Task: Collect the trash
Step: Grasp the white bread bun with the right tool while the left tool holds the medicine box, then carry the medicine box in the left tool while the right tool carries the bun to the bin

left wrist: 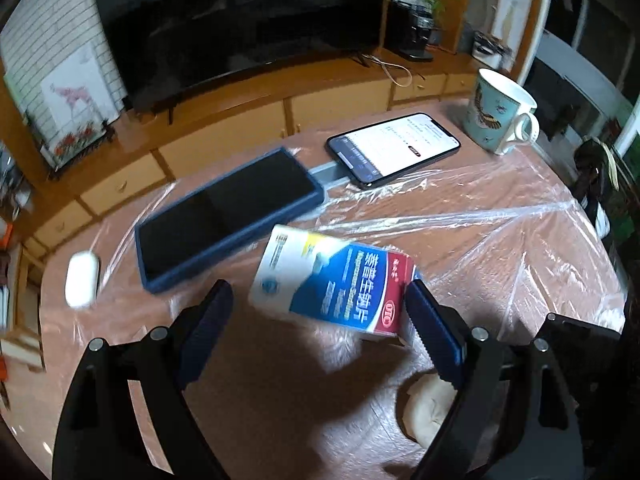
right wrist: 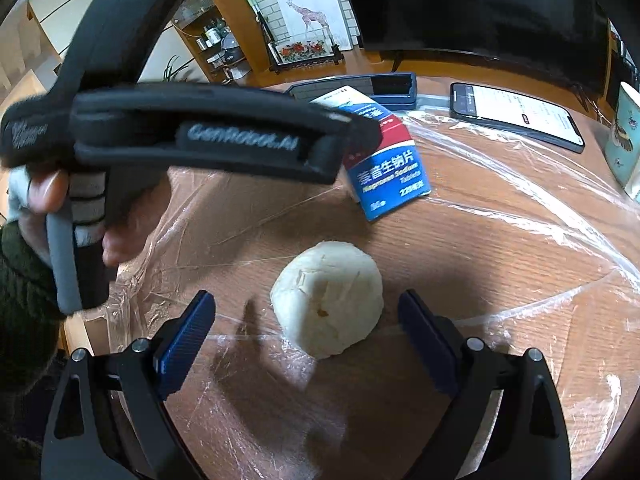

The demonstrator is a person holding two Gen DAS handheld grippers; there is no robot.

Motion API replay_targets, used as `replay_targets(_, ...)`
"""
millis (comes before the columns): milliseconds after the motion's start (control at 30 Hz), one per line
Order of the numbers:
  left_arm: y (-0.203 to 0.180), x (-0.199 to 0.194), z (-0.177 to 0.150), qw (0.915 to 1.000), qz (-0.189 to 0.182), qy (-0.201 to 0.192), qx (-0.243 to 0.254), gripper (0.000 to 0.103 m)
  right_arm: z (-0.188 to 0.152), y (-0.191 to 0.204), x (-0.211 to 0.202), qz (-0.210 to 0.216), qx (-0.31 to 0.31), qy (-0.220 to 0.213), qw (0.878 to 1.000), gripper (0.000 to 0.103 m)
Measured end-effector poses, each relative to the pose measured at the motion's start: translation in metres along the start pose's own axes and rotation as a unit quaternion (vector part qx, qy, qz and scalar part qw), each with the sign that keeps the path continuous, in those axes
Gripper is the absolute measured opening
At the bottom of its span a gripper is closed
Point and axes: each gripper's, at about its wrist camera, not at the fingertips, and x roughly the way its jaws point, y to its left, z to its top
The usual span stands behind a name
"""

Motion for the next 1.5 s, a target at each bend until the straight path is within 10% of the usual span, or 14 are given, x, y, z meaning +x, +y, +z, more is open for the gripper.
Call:
replay_targets(367, -0.004, 0.033, 0.008, 0.9974, -0.032, 0.052, 0.038, 0.093, 0.004, 0.007, 0.005, -0.015, -0.024, 0.004, 1.0, 0.084)
replay_targets(533, -0.007, 0.038, 0.005, 0.9976, -0.025, 0.051, 0.04, 0.089, 0.001, 0.005, 0.004, -0.013, -0.028, -0.001, 1.0, 0.053)
replay_targets(1500, -0.014, -0.048, -0.064, 0.9966, 0.032, -0.03, -0.07, 0.087, -0.03, -0.028, -0.05, -0.022, 0.044, -0.039, 0.998, 0.053)
